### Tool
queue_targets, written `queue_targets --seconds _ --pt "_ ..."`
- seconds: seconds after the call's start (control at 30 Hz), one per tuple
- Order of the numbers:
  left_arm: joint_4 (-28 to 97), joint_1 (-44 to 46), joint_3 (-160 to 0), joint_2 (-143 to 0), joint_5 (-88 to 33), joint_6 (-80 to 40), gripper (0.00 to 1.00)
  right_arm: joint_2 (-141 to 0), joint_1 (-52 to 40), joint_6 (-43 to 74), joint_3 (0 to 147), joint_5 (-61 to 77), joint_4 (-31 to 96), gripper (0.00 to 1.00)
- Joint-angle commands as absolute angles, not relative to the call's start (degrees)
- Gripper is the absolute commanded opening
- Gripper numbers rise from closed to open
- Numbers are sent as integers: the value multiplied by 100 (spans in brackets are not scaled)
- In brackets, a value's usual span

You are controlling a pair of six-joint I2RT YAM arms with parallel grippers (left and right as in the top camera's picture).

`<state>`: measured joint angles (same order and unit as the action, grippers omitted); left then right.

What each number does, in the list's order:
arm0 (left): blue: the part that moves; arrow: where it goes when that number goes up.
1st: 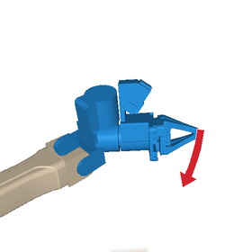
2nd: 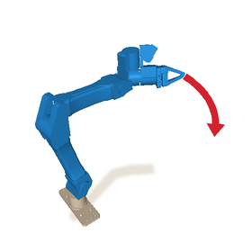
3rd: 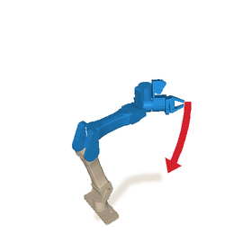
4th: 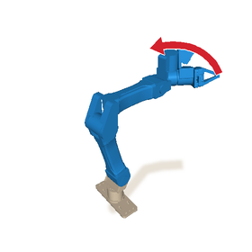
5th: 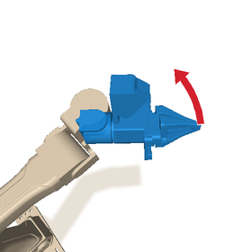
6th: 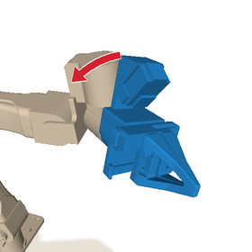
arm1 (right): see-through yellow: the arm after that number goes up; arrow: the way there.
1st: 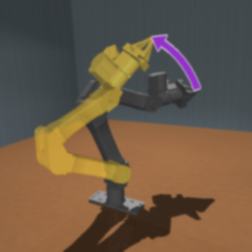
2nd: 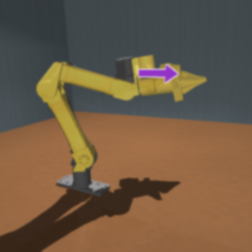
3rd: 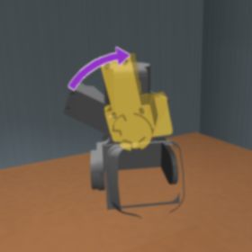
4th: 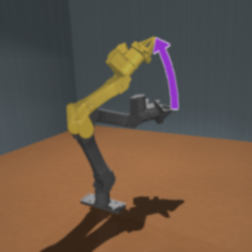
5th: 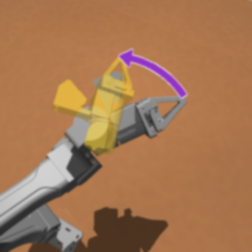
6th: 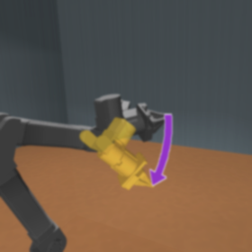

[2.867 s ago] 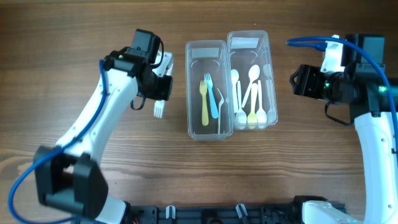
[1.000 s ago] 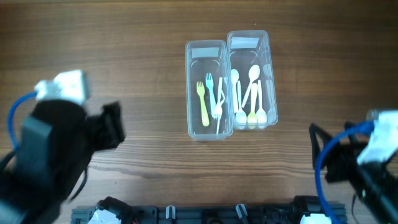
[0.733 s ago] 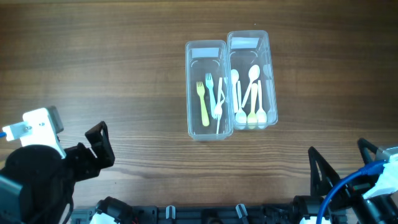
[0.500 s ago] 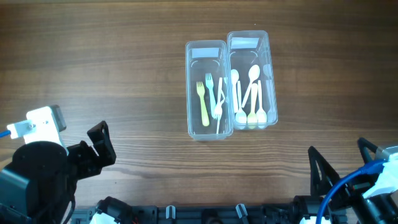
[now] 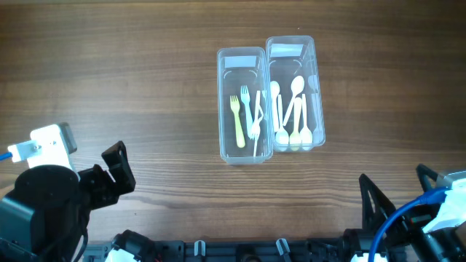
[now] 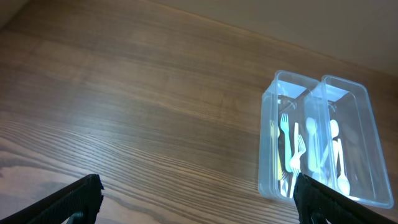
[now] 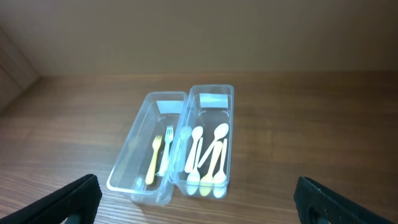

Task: Pack container

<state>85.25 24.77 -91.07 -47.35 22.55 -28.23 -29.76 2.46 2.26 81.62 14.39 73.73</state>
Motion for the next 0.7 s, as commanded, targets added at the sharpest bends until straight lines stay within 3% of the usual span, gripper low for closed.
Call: queue_targets --seconds 0.0,0.33,0.67 --pt "8495 2447 -9085 -4720 2346 -2921 100 -2985 255 154 8169 1382 7406 100" --pt "8495 2447 -9085 -4720 2346 -2921 100 -2856 303 -193 7778 1013 6761 100" --pt "8495 2447 -9085 -4720 2346 -2919 100 -1439 373 -283 4799 1363 4746 100"
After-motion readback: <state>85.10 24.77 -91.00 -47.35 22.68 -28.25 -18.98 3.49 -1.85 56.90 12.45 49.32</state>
